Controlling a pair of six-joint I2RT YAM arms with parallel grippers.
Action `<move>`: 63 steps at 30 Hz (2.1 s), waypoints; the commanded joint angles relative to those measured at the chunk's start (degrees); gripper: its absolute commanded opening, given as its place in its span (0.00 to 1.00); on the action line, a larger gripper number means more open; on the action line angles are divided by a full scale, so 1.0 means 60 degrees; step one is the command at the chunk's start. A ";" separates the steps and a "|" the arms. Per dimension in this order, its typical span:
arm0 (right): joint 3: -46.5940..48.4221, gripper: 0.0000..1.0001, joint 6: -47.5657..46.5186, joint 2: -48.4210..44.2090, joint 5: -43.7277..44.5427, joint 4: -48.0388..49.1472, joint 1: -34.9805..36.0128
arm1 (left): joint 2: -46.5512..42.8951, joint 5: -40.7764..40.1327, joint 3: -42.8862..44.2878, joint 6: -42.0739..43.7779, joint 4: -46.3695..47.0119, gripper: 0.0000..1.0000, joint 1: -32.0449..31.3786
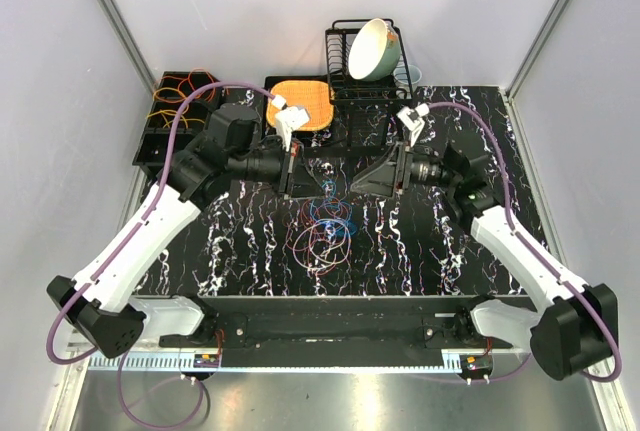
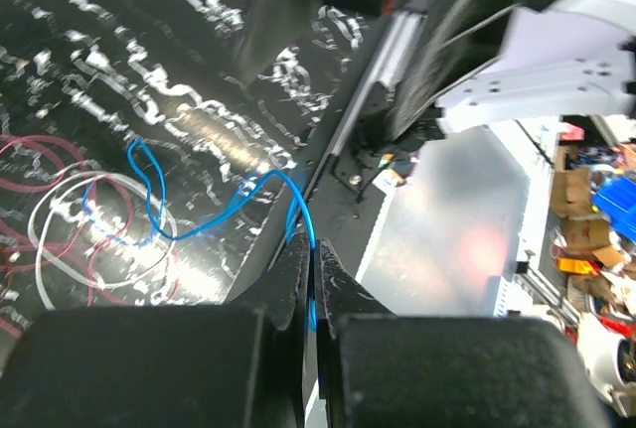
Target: Untangle the cables
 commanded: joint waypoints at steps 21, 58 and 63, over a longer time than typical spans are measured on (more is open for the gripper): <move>0.0434 0.55 0.0966 0.0557 -0.0885 0.2090 0.0969 | 0.0200 0.1258 0.0146 -0.0874 0.1976 0.00 -0.0183; 0.3349 0.00 -0.0558 0.0543 0.3318 -0.3461 0.0969 | -0.0372 -1.0384 0.0674 -0.0317 0.0218 0.97 -0.3550; 0.3349 0.00 -0.0484 0.0411 0.3671 -0.3667 0.0969 | -0.0006 -1.1675 0.0586 -0.0653 0.0875 0.89 -0.4546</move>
